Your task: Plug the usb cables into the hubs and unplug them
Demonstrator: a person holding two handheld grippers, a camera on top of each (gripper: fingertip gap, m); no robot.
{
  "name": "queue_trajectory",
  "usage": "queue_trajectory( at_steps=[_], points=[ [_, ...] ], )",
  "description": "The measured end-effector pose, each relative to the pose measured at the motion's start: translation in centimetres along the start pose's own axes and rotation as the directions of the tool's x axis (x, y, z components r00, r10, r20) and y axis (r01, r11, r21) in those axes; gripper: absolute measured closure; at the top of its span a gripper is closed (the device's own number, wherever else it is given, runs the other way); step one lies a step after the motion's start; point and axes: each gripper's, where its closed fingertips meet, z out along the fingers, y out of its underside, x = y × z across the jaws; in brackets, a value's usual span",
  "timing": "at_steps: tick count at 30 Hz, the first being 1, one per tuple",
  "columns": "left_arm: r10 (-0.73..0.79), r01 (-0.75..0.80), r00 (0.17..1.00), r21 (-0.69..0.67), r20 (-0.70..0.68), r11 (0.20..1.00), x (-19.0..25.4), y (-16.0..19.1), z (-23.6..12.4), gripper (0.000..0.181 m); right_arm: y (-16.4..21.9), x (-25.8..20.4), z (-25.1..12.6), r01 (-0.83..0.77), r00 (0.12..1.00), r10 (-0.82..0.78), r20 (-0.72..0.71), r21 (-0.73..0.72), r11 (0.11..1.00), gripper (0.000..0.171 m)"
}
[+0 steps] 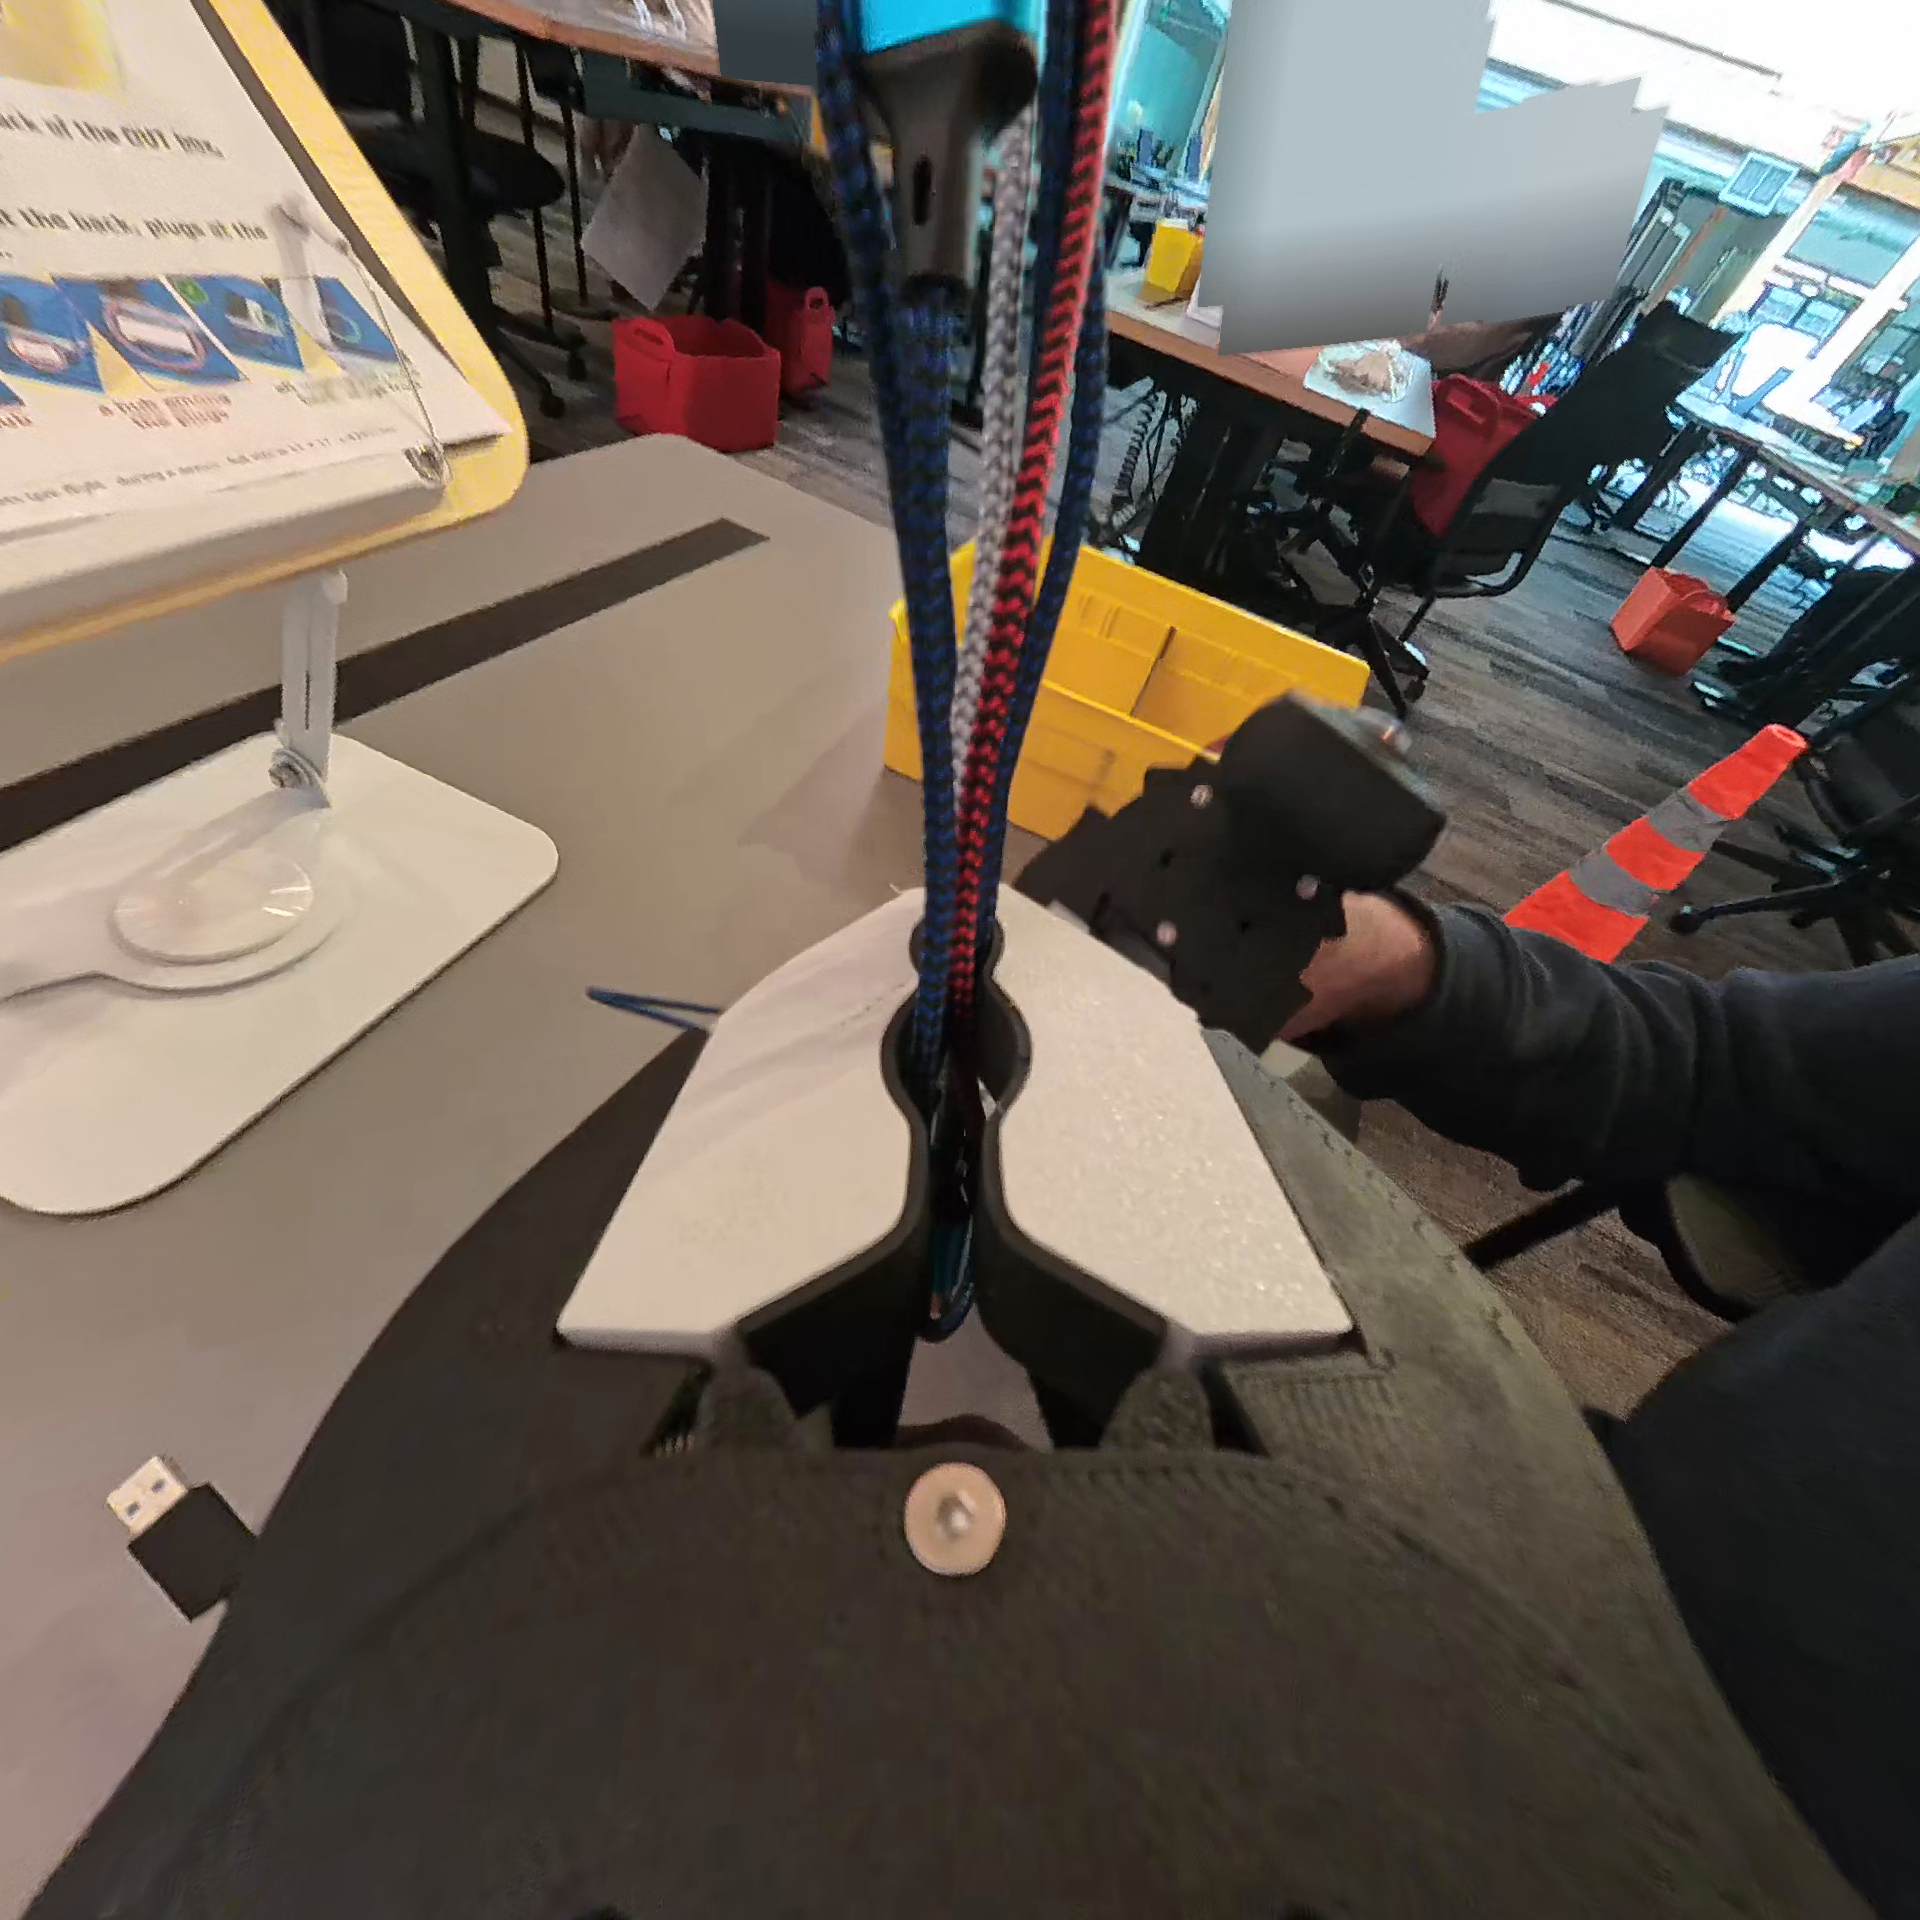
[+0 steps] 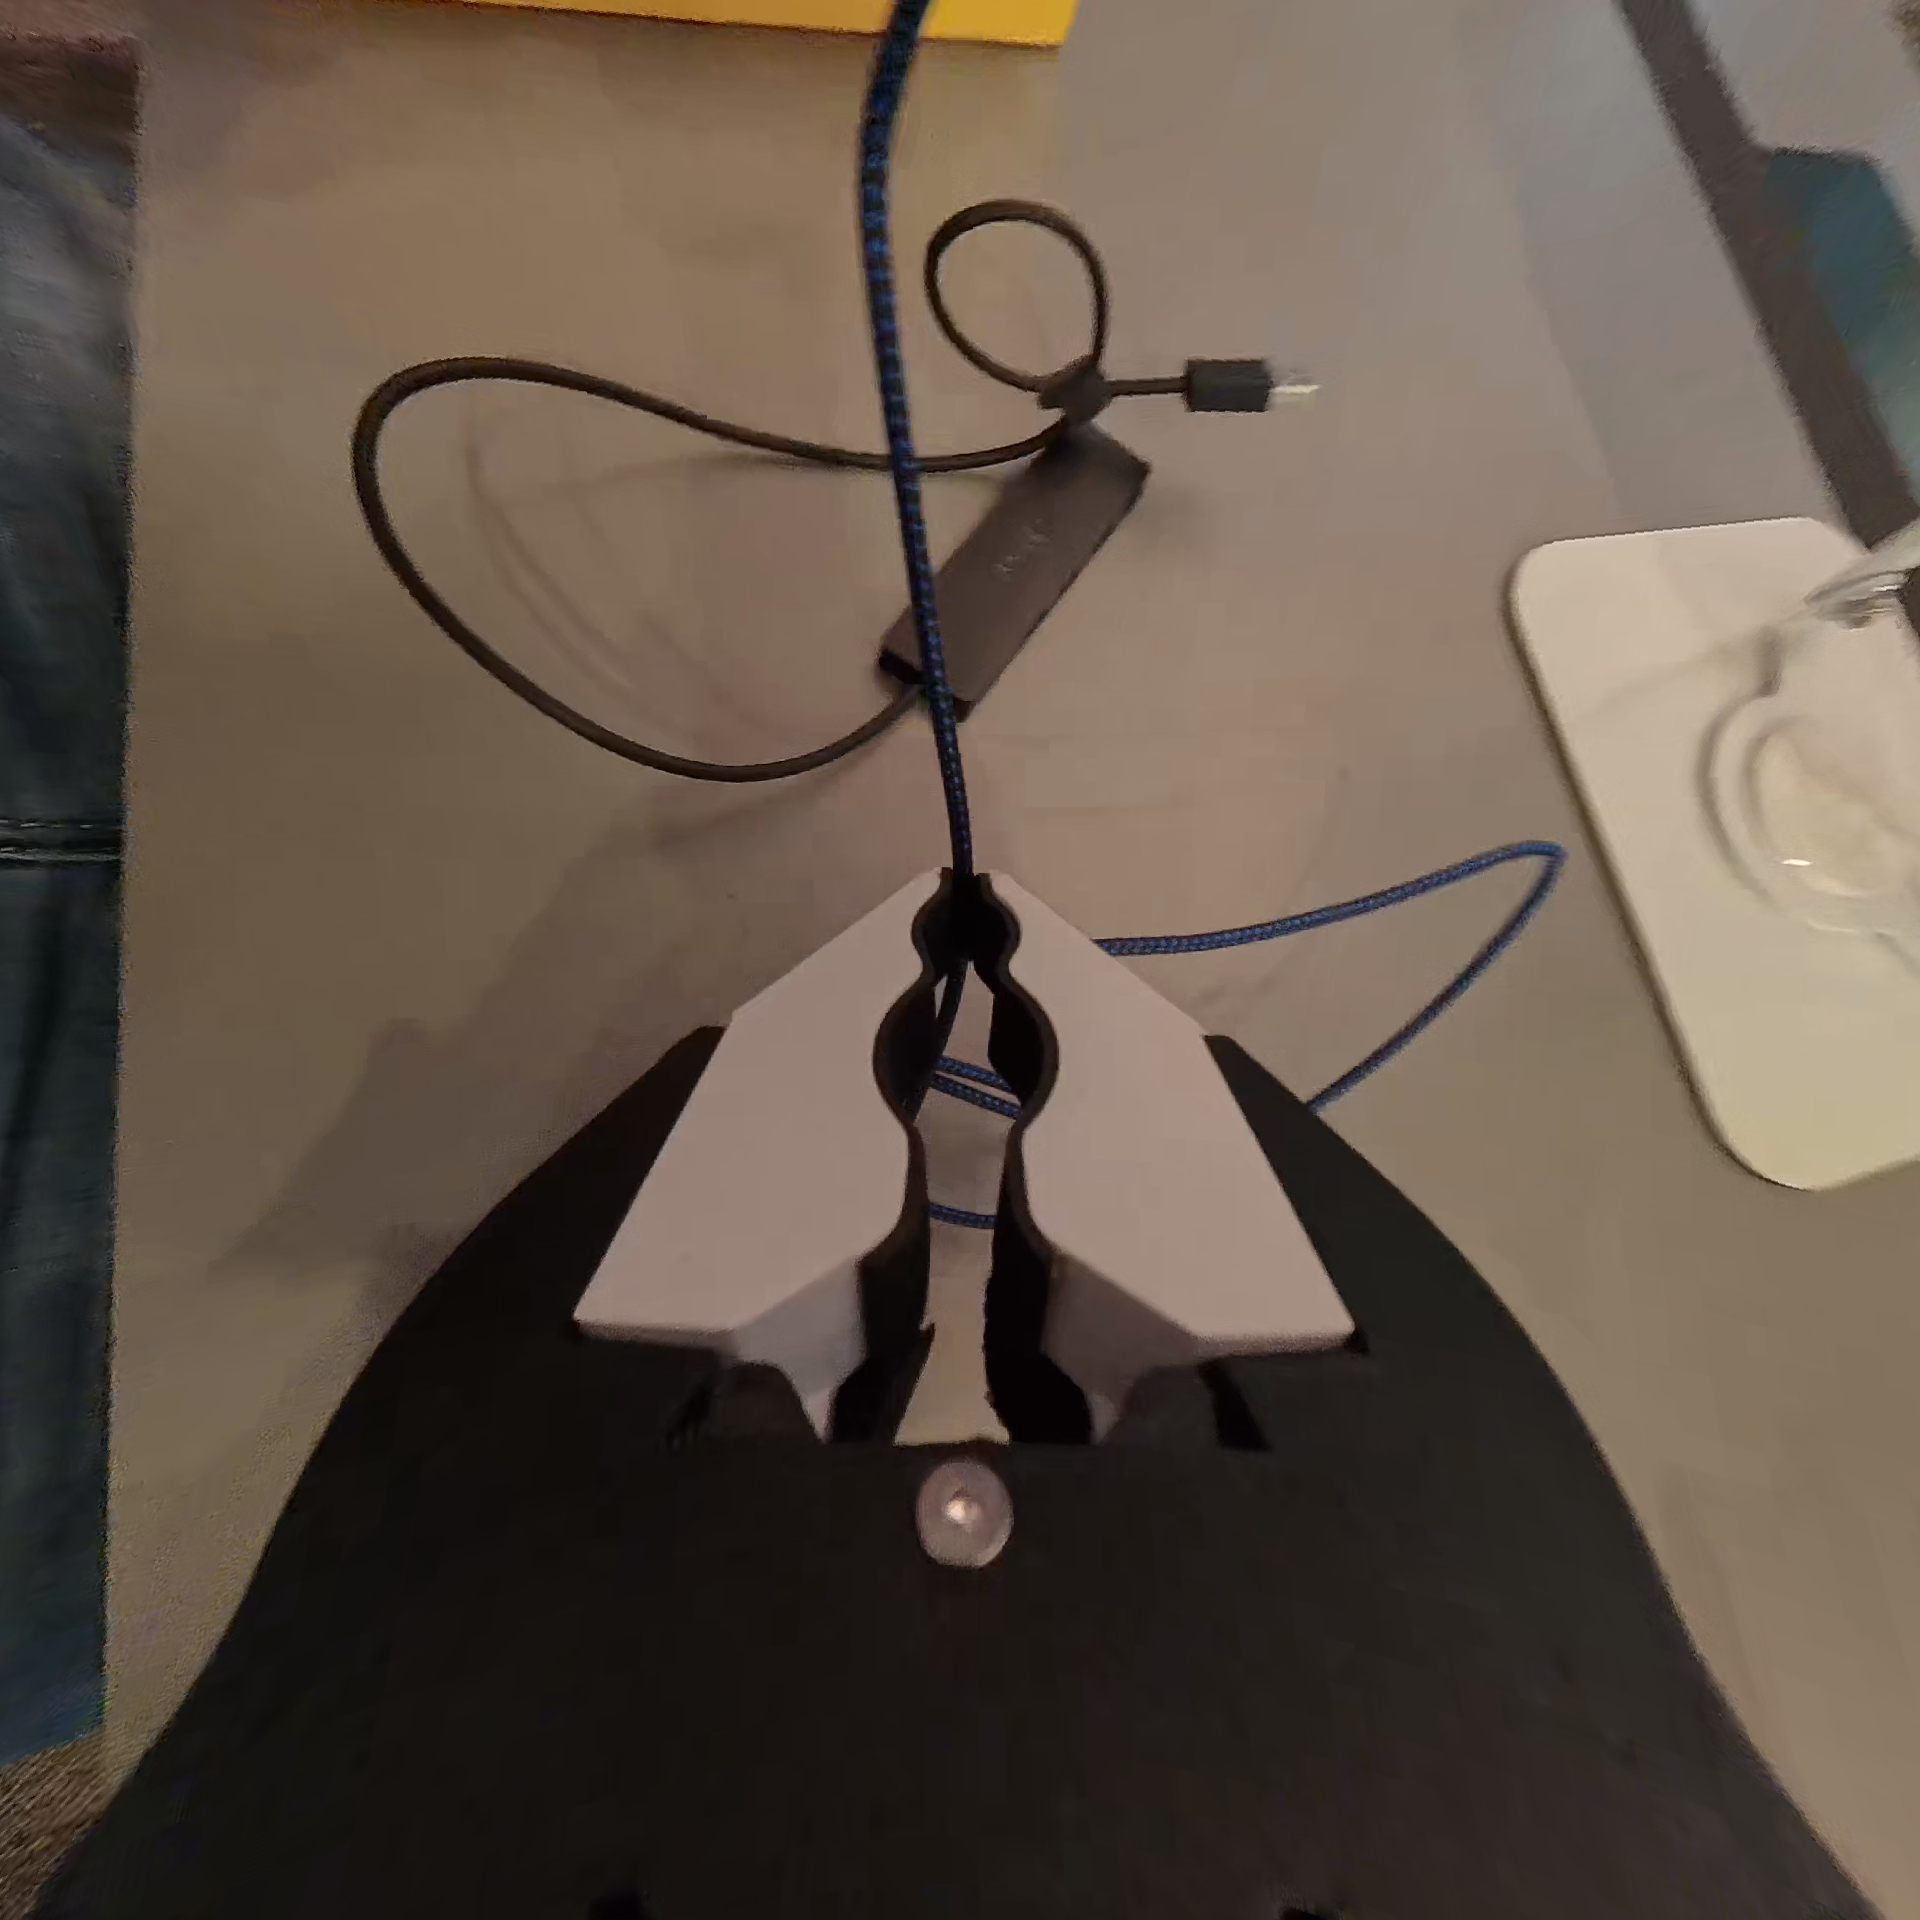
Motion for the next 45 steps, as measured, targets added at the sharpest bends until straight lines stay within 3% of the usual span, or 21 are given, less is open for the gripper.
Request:
queue_trajectory(
  at_steps=[8,14,26,39,43,45],
  points=[
    [-0.062,0.052,0.996,-0.14,-0.063,0.989,0.6,3.0,1.2,0.18,-3.7,4.6,-5.5,0.23,0.914,-0.205,-0.35,0.031,0.973,0.171],
    [-0.079,0.052,0.987,-0.191,-0.14,0.98,2.5,4.3,3.0,0.18,-6.6,5.3,-7.1,0.323,0.835,-0.252,-0.49,0.064,0.944,0.171],
    [0.009,-0.033,0.985,-0.141,-0.17,0.99,3.8,3.7,3.3,0.179,-6.9,4.5,-8.2,0.383,0.817,-0.292,-0.498,0.089,0.919,0.171],
    [0.122,-0.124,0.992,-0.082,-0.02,0.989,2.6,2.1,2.5,0.179,-6.9,4.3,-9.4,0.412,0.803,-0.326,-0.499,0.07,0.909,0.171],
    [0.158,-0.154,0.987,-0.096,0.036,0.984,2.1,2.0,2.5,0.163,-7.1,4.1,-9.5,0.417,0.805,-0.334,-0.49,0.067,0.906,0.171],
    [0.164,-0.162,0.986,-0.086,0.018,0.983,2.5,1.9,2.6,0.164,-7.2,4.1,-9.4,0.421,0.796,-0.342,-0.499,0.05,0.906,0.171]
  ],
)
